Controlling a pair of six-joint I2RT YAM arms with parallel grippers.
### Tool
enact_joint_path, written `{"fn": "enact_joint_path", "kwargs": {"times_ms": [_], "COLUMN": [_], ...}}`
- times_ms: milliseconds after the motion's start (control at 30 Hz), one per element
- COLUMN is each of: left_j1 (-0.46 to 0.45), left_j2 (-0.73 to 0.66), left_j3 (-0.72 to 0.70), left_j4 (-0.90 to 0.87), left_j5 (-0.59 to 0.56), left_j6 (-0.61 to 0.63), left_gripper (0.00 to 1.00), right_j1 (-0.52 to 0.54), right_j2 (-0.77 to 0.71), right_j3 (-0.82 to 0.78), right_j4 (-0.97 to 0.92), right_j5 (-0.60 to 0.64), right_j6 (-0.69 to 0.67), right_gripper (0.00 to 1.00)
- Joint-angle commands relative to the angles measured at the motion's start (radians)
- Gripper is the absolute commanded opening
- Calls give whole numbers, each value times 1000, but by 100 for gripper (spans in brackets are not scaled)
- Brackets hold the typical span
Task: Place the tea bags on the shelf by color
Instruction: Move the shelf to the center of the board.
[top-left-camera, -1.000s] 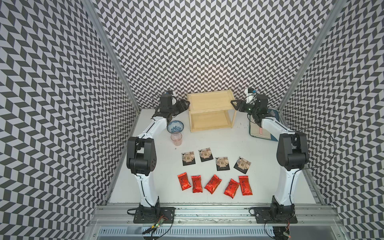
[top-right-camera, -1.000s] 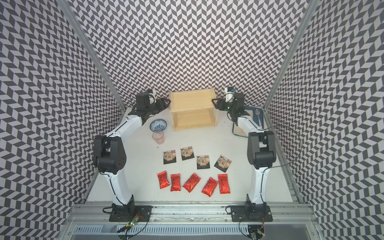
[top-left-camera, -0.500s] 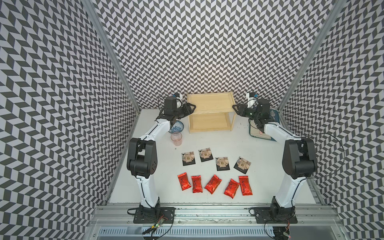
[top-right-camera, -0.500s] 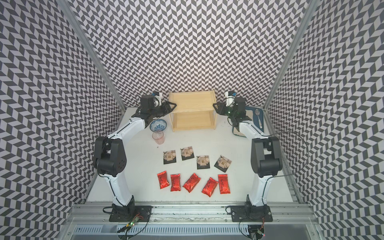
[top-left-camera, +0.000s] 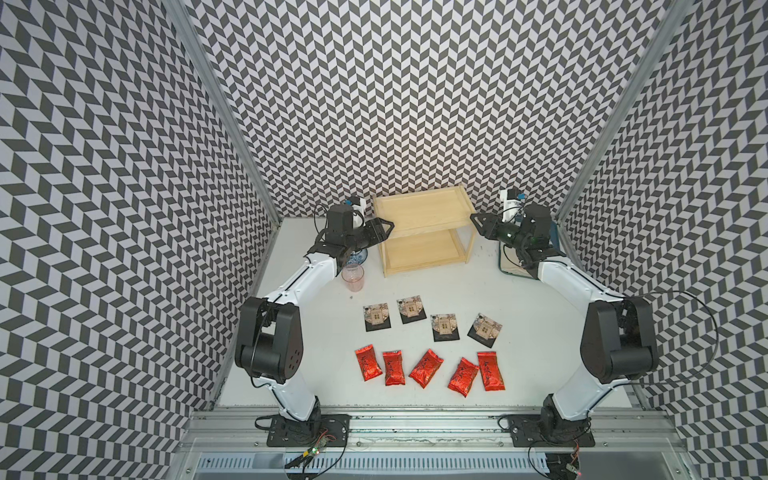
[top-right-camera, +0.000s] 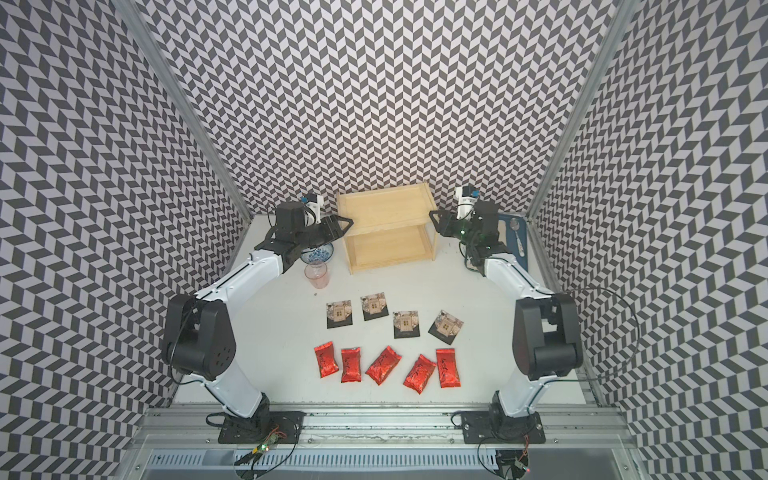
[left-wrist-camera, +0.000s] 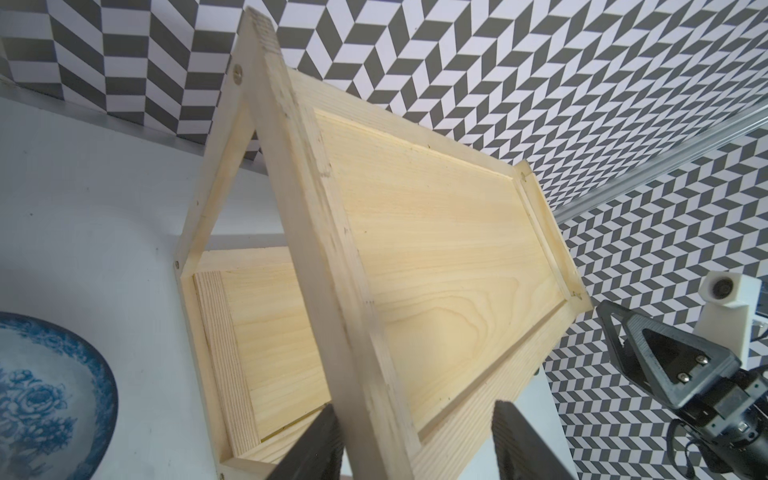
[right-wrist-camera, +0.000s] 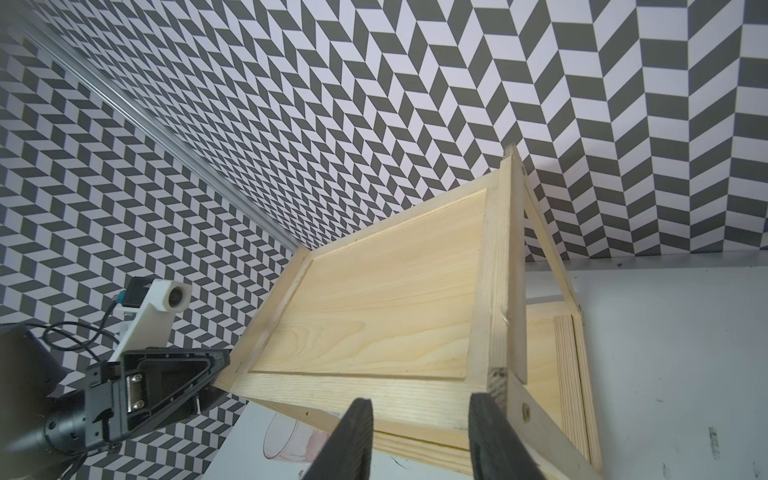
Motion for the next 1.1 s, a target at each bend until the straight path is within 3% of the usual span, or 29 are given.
{"fn": "enact_joint_path", "kwargs": {"times_ms": [0,333,500,600,700,867,967,1067], "left_j1": [-11,-8,8,10,9,6,3,-4], "left_j2": [-39,-29,-27,-22,-6,16,37,47], "left_j3": [-24,9,40,51,66,84,114,126], "left_j4": [41,-3,-43,-51,-61,-68,-78,-81], "left_j5": [-9,-55,-92,-89,-82,-76,-74,-66], "left_j6": [4,32,51,53,53,50,48,47], "left_gripper": [61,61,61,61,61,61,61,61], "right_j1": [7,6,-22,-46,-53,-51,-41,-35], "right_j2": [-63,-126,-135,-78,43,185,170,147], "right_j3": [-30,-97,-57,10,105,231,205,190], "right_j4": [43,27,35,15,-49,-137,-79,-82], "right_j5": [25,41,80,53,20,-177,-190,-186], "right_j6": [4,-6,-9,-20,-72,-84,-58,-50], "right_gripper": [42,42,44,47,60,60,62,57]}}
